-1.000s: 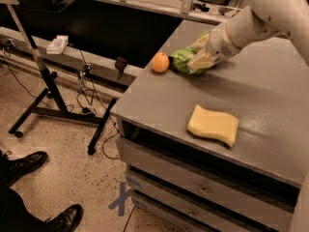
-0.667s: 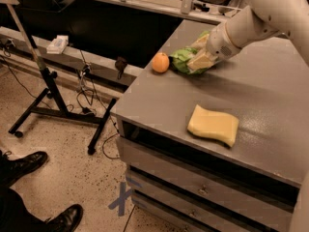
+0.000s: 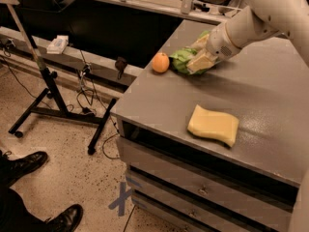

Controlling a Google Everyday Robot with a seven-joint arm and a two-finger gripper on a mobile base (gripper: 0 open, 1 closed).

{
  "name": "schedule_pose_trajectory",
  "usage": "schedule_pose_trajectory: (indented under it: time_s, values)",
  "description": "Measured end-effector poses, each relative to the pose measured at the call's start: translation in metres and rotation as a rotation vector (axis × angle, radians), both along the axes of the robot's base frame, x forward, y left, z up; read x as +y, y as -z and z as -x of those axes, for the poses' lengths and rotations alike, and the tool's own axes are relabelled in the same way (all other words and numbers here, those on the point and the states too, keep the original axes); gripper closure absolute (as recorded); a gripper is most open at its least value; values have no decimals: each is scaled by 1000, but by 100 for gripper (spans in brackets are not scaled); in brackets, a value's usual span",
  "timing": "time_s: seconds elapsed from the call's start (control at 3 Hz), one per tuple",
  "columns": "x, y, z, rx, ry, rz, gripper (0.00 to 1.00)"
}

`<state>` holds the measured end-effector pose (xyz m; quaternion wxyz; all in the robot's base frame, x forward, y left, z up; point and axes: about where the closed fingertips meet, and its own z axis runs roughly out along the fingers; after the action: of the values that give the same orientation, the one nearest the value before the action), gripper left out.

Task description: Move green rice chip bag near orange

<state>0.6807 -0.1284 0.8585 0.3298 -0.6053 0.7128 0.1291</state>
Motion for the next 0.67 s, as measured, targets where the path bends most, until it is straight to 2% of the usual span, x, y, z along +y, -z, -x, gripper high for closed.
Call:
schedule_pose_trajectory:
  time_s: [0.33, 0.67]
  values:
    - [0, -1, 0, 0, 0, 0, 17]
    - [0, -1, 0, 0, 0, 0, 0]
